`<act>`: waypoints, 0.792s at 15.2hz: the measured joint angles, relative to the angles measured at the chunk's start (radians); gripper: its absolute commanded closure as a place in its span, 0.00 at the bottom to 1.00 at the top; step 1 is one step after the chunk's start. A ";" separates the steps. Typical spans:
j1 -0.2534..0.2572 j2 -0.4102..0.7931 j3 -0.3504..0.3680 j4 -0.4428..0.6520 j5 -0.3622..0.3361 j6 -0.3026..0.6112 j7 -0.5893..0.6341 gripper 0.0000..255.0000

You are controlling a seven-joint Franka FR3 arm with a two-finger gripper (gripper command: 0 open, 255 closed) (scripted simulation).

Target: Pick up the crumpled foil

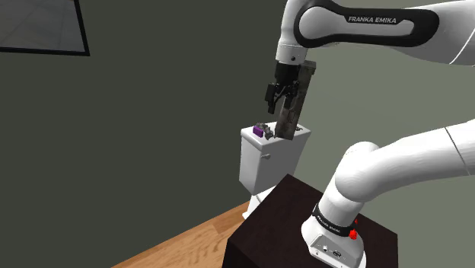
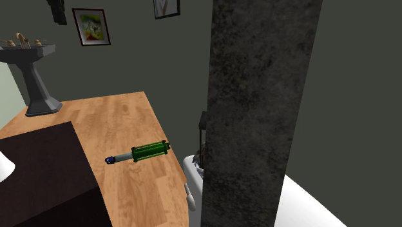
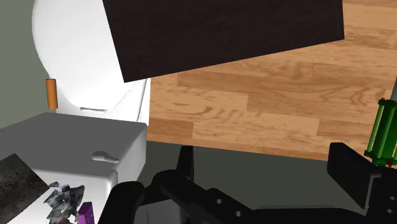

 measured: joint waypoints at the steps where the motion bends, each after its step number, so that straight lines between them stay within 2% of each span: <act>1: 0.000 0.000 0.000 0.000 0.000 0.000 0.000 0.00; 4: -0.018 0.030 -0.031 -0.021 -0.025 0.057 -0.026 0.00; 12: -0.074 0.218 -0.136 -0.024 -0.095 0.280 -0.107 0.00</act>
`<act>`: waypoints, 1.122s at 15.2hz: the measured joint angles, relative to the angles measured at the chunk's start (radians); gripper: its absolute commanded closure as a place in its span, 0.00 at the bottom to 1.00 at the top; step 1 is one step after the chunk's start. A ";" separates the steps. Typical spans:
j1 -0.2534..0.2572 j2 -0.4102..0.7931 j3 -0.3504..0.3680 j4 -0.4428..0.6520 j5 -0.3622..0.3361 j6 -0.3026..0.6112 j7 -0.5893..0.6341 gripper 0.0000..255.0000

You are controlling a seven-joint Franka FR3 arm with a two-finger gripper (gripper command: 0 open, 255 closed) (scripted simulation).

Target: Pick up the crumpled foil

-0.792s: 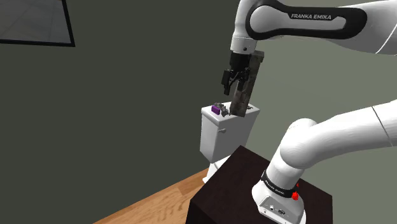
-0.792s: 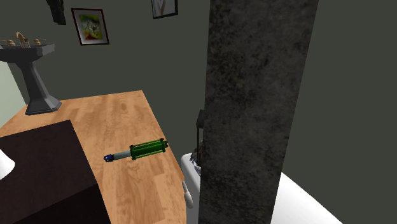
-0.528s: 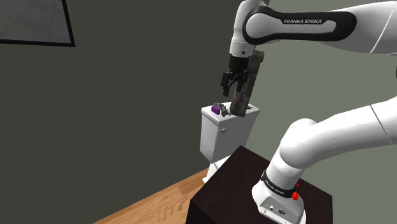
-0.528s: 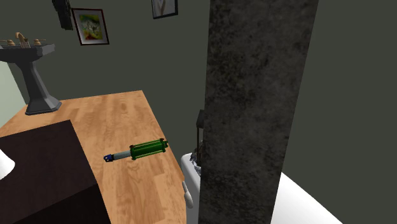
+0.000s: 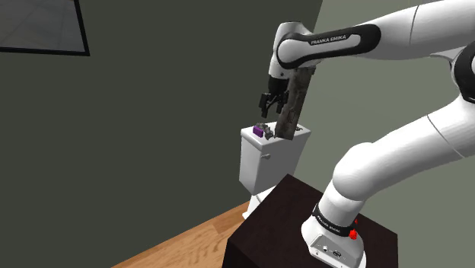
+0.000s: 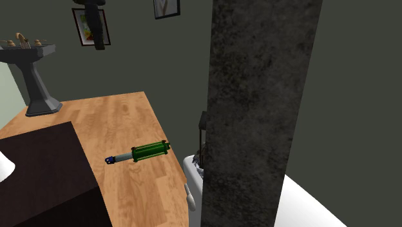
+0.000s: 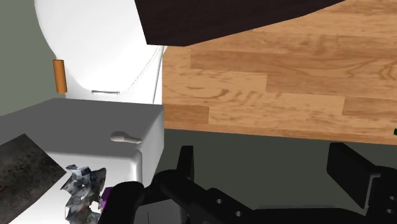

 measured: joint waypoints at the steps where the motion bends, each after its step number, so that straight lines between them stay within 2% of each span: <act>1: -0.006 0.024 -0.013 0.002 -0.006 0.026 -0.009 0.00; 9: -0.045 0.281 -0.120 0.097 -0.018 0.225 -0.104 0.00; 17: -0.083 0.555 -0.205 0.263 0.055 0.362 -0.229 0.00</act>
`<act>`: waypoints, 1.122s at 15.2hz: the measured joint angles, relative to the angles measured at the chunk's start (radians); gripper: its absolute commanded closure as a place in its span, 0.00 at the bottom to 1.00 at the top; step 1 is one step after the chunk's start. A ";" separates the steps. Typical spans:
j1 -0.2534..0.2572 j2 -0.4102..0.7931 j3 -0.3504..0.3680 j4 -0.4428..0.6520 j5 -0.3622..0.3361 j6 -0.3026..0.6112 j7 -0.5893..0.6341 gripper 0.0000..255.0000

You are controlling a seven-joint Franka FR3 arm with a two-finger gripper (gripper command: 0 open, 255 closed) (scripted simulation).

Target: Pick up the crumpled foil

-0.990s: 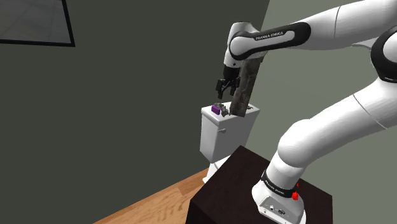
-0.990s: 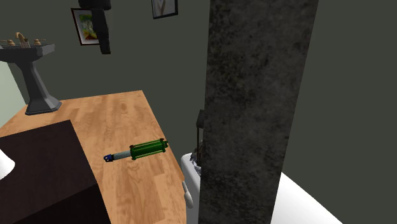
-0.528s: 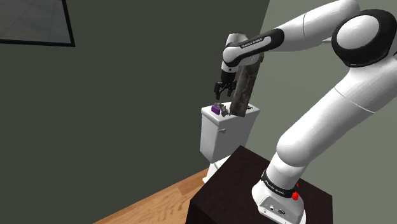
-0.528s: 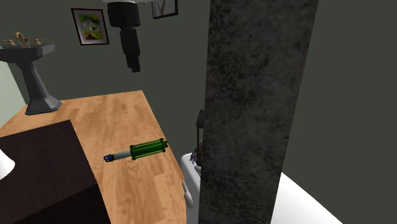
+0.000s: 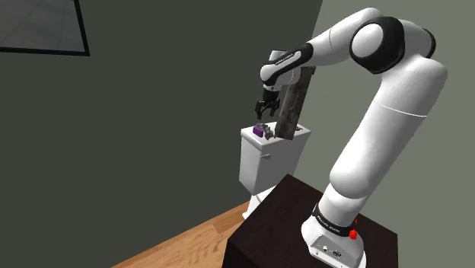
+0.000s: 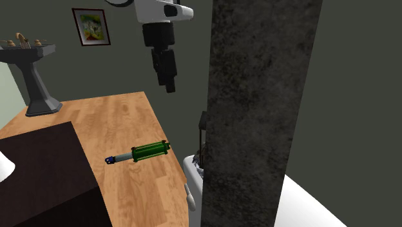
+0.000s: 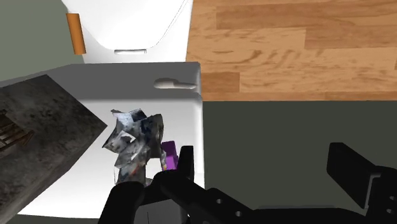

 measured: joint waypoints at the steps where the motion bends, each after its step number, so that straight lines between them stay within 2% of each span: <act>1: -0.008 0.044 -0.009 0.028 0.018 0.018 -0.022 0.00; 7: -0.068 0.262 -0.024 0.200 0.123 0.073 -0.121 0.00; 11: -0.122 0.402 -0.017 0.342 0.186 0.077 -0.174 0.00; 15: -0.186 0.566 0.002 0.532 0.243 0.059 -0.209 0.00; 17: -0.203 0.600 0.006 0.567 0.254 0.059 -0.219 0.00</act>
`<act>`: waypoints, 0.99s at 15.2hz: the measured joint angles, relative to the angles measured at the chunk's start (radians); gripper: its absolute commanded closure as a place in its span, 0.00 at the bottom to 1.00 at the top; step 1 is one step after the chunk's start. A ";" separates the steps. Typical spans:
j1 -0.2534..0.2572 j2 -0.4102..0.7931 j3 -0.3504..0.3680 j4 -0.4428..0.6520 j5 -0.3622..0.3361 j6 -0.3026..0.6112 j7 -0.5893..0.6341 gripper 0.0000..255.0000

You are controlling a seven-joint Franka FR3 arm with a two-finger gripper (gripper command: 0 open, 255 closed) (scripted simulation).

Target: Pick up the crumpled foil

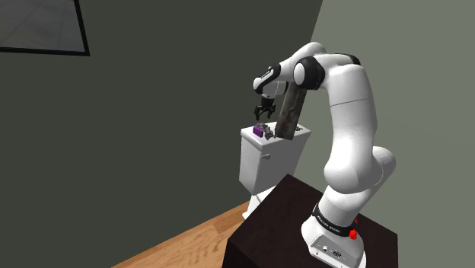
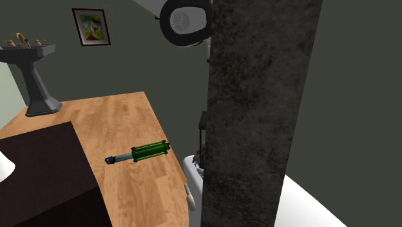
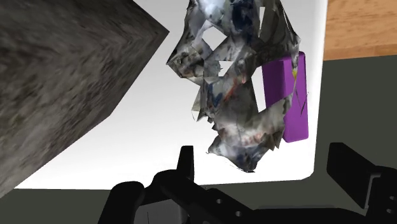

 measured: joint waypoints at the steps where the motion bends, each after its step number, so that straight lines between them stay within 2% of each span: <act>1: -0.004 0.008 0.001 0.002 0.003 0.006 -0.004 0.00; 7: -0.015 0.055 0.013 -0.005 0.019 0.059 -0.014 0.00; 8: -0.016 0.057 0.014 -0.005 0.020 0.061 -0.015 1.00; 15: -0.017 0.058 0.014 -0.005 0.021 0.064 -0.016 1.00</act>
